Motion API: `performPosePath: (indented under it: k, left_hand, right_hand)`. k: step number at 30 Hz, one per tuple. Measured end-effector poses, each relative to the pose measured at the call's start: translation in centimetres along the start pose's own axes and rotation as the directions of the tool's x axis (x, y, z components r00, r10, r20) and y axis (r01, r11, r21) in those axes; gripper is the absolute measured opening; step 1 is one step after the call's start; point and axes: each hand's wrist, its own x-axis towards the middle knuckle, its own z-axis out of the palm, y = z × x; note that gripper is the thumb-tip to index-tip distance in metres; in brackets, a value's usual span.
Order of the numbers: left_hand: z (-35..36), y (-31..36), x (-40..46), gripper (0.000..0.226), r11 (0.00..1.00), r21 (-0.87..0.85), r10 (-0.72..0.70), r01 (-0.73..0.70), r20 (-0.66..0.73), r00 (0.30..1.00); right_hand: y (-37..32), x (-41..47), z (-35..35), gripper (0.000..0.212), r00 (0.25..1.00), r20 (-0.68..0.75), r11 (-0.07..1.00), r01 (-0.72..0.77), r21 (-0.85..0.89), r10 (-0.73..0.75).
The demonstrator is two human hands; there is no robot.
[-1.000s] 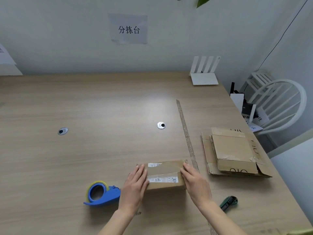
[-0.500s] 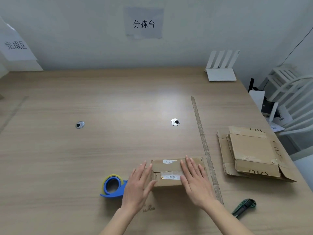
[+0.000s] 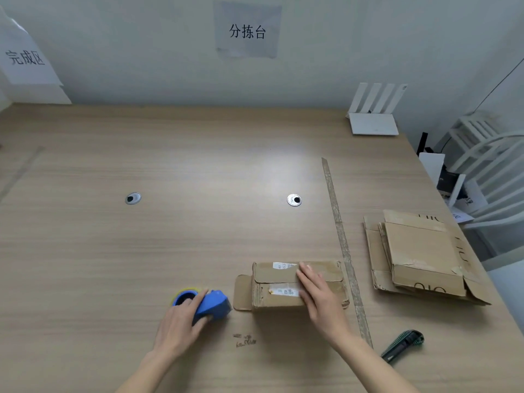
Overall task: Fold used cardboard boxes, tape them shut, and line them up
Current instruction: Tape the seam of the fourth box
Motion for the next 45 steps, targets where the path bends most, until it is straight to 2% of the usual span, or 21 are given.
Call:
performPosePath:
  k: [2, 6, 9, 11, 12, 14, 16, 18, 23, 30, 34, 39, 41, 43, 45]
  left_hand:
    - [-2.5, 0.8, 0.2, 0.062, 0.993, -0.118, -0.012, 0.011, -0.003, 1.000]
    - [-8.7, 4.1, 1.6, 0.054, 0.954, -0.299, -0.017, -0.002, -0.063, 0.998]
    - [-12.1, 8.3, 3.0, 0.047, 0.926, -0.370, 0.037, -0.075, -0.109, 0.993]
    - [-13.3, 12.1, 3.8, 0.043, 0.913, -0.383, 0.115, -0.141, -0.091, 0.989]
    - [-13.5, 13.9, 4.1, 0.042, 0.910, -0.378, 0.158, -0.171, -0.066, 0.985]
    - [-13.4, 17.0, 4.6, 0.041, 0.911, -0.358, 0.218, -0.206, -0.009, 0.976]
    - [-12.8, 18.8, 4.9, 0.040, 0.916, -0.335, 0.240, -0.220, 0.020, 0.971]
    - [-12.0, 19.6, 5.3, 0.037, 0.924, -0.306, 0.256, -0.230, 0.049, 0.965]
    - [-11.4, 20.1, 5.8, 0.034, 0.942, -0.225, 0.276, -0.248, 0.103, 0.956]
    - [-11.8, 21.5, 5.9, 0.034, 0.960, -0.130, 0.267, -0.249, 0.147, 0.952]
    - [-11.7, 21.4, 6.0, 0.047, 0.961, -0.065, 0.275, -0.268, 0.148, 0.950]
    - [-11.7, 22.0, 6.0, 0.052, 0.961, 0.041, 0.265, -0.274, 0.154, 0.952]
    - [-11.6, 22.7, 6.2, 0.061, 0.955, 0.106, 0.258, -0.277, 0.164, 0.952]
    - [-11.4, 22.7, 6.0, 0.068, 0.943, 0.168, 0.254, -0.286, 0.186, 0.949]
    - [-11.4, 22.2, 5.8, 0.061, 0.937, 0.210, 0.233, -0.280, 0.222, 0.947]
  right_hand:
    - [-0.3, 0.4, 0.1, 0.045, 0.999, -0.013, 0.996, -0.049, 0.075, 0.050]
    - [-1.3, 1.0, -1.0, 0.037, 0.990, 0.097, 0.985, -0.112, 0.128, 0.100]
    - [-2.3, 1.1, -2.4, 0.032, 0.974, 0.183, 0.974, -0.165, 0.156, 0.136]
    - [-2.9, 1.4, -3.6, 0.033, 0.954, 0.256, 0.947, -0.220, 0.234, 0.158]
    - [-3.3, 1.7, -4.5, 0.036, 0.935, 0.301, 0.906, -0.282, 0.315, 0.186]
    - [-3.9, 2.2, -6.3, 0.038, 0.890, 0.389, 0.760, -0.419, 0.497, 0.236]
    - [-3.9, 2.7, -7.7, 0.043, 0.856, 0.445, 0.662, -0.496, 0.562, 0.263]
    - [-3.2, 3.2, -8.5, 0.052, 0.841, 0.466, 0.615, -0.525, 0.588, 0.273]
    - [-1.8, 3.0, -7.9, 0.034, 0.856, 0.459, 0.602, -0.500, 0.622, 0.237]
    - [-1.3, 3.1, -7.2, 0.027, 0.897, 0.393, 0.593, -0.432, 0.679, 0.204]
    - [-0.7, 3.2, -6.3, 0.011, 0.887, 0.346, 0.532, -0.460, 0.711, 0.304]
    - [-1.2, 2.8, -5.9, 0.010, 0.877, 0.325, 0.565, -0.477, 0.673, 0.354]
    - [-1.5, 2.7, -6.0, 0.012, 0.872, 0.320, 0.573, -0.486, 0.660, 0.371]
    - [-1.3, 2.7, -6.4, 0.013, 0.853, 0.299, 0.539, -0.506, 0.674, 0.427]
    - [-0.6, 2.6, -6.7, 0.013, 0.830, 0.273, 0.479, -0.514, 0.711, 0.487]
